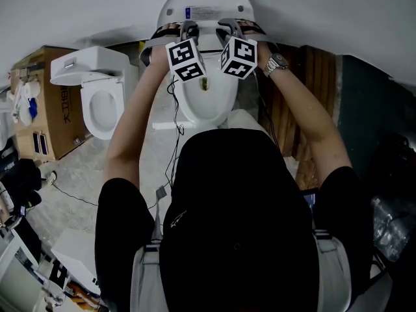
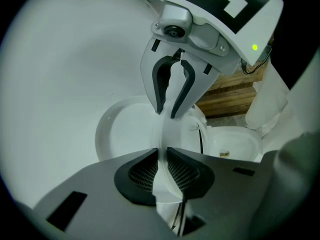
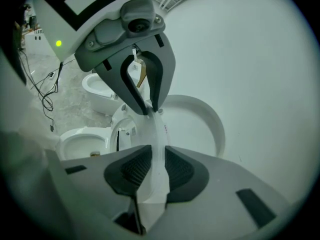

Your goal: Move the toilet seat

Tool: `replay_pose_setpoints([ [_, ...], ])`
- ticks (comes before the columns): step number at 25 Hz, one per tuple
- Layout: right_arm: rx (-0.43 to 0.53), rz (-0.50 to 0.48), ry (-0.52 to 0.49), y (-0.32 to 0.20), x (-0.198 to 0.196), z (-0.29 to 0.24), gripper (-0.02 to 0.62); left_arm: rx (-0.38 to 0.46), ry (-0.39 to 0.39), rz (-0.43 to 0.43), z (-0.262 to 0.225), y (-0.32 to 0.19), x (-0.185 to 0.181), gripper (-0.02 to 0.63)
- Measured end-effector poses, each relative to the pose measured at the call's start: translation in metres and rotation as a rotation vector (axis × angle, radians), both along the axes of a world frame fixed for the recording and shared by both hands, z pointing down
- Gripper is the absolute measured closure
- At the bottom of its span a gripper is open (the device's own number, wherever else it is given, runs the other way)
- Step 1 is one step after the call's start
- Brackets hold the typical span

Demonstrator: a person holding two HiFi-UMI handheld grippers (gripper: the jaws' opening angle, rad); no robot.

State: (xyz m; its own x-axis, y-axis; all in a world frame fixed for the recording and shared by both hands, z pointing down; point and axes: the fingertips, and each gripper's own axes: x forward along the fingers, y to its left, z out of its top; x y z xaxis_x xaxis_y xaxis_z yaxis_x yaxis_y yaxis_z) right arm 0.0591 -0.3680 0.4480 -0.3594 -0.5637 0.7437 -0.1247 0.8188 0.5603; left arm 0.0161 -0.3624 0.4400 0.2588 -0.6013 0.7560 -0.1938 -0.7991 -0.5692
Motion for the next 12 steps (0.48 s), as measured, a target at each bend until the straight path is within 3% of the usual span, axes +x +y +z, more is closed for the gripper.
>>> replay_pose_setpoints([
  [12,-0.008,0.033,-0.016,-0.016,0.000,0.001,0.499,-0.023,0.012,-0.032,0.001,-0.016,0.000,0.537],
])
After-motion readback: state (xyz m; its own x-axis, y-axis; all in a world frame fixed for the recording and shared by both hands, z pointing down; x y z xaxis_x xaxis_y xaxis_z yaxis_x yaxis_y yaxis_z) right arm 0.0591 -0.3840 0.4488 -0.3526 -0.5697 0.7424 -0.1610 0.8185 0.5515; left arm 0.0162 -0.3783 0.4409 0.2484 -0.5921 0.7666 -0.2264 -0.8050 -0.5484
